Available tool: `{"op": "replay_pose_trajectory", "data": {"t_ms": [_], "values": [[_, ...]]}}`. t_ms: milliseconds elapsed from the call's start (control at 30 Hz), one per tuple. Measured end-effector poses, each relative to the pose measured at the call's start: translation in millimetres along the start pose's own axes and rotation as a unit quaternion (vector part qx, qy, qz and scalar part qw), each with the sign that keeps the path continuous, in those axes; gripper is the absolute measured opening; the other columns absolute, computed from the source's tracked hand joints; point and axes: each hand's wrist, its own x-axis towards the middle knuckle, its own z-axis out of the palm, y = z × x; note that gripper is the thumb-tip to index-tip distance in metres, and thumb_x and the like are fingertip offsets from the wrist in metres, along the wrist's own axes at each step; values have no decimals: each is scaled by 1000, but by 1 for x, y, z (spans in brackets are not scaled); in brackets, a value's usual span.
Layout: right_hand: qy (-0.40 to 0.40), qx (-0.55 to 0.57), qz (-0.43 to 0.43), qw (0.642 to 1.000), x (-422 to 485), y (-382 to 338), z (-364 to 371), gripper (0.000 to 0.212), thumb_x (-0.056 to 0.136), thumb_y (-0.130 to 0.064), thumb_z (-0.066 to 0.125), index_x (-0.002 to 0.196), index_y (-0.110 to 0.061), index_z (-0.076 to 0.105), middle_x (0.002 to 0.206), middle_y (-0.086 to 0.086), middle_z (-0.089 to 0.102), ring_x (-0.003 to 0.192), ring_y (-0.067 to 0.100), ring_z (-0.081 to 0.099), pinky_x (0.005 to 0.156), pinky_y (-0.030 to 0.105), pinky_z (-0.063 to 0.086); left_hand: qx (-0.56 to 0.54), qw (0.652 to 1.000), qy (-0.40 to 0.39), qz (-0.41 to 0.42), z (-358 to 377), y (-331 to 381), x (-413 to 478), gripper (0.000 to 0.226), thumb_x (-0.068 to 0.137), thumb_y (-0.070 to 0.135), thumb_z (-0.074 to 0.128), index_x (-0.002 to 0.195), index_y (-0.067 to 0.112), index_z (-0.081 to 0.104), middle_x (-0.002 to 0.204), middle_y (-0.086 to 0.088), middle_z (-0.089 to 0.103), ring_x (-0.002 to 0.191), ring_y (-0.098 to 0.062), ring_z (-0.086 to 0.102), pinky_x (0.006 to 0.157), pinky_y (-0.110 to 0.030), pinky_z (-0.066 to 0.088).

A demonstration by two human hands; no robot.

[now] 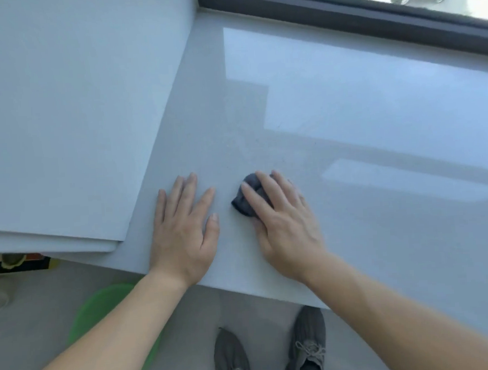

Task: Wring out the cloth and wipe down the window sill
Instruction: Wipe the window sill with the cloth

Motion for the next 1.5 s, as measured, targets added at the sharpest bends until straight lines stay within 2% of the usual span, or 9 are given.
{"op": "replay_pose_trajectory", "data": {"t_ms": [133, 300, 367, 533, 733, 1033, 1267, 1433, 1500], "values": [[-49, -22, -89, 995, -6, 27, -12, 57, 93, -20, 52, 148, -24, 40, 156, 7, 34, 146, 36, 27, 121, 49, 21, 4, 1000, 2, 2, 3, 2, 2, 58, 99, 45, 23, 149, 21, 41, 165, -6, 19, 153, -20, 6, 123, -45, -2], [50, 8, 258, 965, 36, 57, -29, 55, 95, -25, 49, 149, -22, 38, 156, 5, 30, 143, 35, 27, 117, 48, 25, -32, 999, 3, -3, 4, 4, 3, 62, 97, 49, 21, 148, 22, 44, 165, -4, 18, 153, -16, 5, 123, -43, -4], [49, 9, 214, 976, 15, 22, -14, 56, 92, -23, 51, 147, -20, 40, 155, 6, 32, 142, 38, 29, 116, 51, 27, -56, 998, 7, -7, 3, 5, 4, 63, 96, 50, 22, 146, 22, 48, 164, -4, 20, 153, -15, 6, 123, -43, -4], [-33, 0, -90, 995, -49, -16, 2, 57, 92, -22, 54, 148, -25, 42, 155, 7, 37, 145, 36, 30, 121, 51, 21, -49, 999, -8, -6, 2, 9, 4, 64, 95, 52, 19, 147, 27, 46, 166, -3, 15, 153, -14, 2, 122, -43, -6], [40, 15, 236, 971, -8, 12, -11, 58, 95, -23, 49, 152, -25, 35, 160, 3, 26, 149, 33, 17, 122, 50, 17, -63, 998, -9, -12, 4, 10, 6, 61, 94, 54, 18, 143, 33, 50, 166, -2, 16, 153, -13, 1, 122, -43, -7], [-32, 11, -22, 999, -81, -32, 0, 55, 94, -23, 45, 149, -24, 41, 157, 8, 35, 147, 36, 27, 122, 51, 20, -57, 998, -15, -15, 4, 14, 6, 64, 93, 55, 18, 144, 32, 49, 165, -2, 16, 153, -14, 3, 122, -43, -7], [54, 9, 246, 968, -76, 27, -15, 62, 93, -21, 52, 152, -25, 34, 160, 4, 24, 150, 34, 16, 121, 52, 19, -46, 999, 7, -13, 17, 45, 11, 51, 92, 47, 35, 132, 21, 54, 160, -10, 28, 152, -22, 8, 122, -45, -8], [-24, 3, -37, 999, -119, 26, -8, 61, 93, -23, 53, 151, -28, 36, 159, 5, 30, 149, 34, 22, 122, 51, 19, -46, 998, -23, 24, 42, 89, 23, 58, 95, 45, 30, 147, 22, 41, 165, -8, 17, 153, -20, 4, 122, -40, -9], [-32, -14, -46, 998, -112, 65, -21, 60, 91, -20, 54, 150, -26, 40, 157, 7, 34, 147, 36, 27, 122, 53, 19, 3, 999, -31, 14, 51, 93, 24, 63, 95, 48, 24, 152, 24, 31, 166, -7, 10, 153, -19, 0, 122, -41, -10]]}}
